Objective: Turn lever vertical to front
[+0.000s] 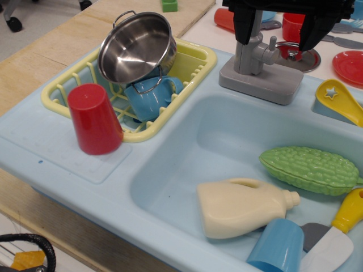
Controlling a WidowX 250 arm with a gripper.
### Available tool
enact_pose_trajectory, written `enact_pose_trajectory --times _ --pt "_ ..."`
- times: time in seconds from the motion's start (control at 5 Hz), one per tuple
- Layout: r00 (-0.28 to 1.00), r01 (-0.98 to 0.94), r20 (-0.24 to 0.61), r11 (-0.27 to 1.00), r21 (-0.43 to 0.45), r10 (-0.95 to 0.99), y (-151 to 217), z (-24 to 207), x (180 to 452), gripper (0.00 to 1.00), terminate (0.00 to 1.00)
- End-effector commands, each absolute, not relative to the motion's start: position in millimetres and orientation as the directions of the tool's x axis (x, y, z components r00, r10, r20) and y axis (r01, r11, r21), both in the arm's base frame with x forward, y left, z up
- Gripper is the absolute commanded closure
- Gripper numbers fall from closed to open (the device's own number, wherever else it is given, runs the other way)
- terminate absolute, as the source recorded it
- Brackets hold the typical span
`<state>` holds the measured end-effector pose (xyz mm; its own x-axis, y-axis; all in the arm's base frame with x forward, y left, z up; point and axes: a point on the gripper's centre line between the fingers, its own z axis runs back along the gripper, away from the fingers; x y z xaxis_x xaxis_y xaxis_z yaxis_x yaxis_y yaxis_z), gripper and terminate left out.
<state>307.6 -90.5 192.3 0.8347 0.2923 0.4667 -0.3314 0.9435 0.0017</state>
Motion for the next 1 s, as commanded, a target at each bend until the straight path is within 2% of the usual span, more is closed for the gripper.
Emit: enact_pose_trajectory --times 0.0,0.2,0.8 --pt "0.835 -0.331 0.467 0.943 0.002 0.292 -90 192 308 0.0 0.0" --pt "0.827 -0.296 0.498 0.955 -0.006 0.26 -94 190 312 0.0 0.0" --pt "0.838 -0.213 0.515 0.977 0.005 0.18 -99 191 329 0.0 0.0"
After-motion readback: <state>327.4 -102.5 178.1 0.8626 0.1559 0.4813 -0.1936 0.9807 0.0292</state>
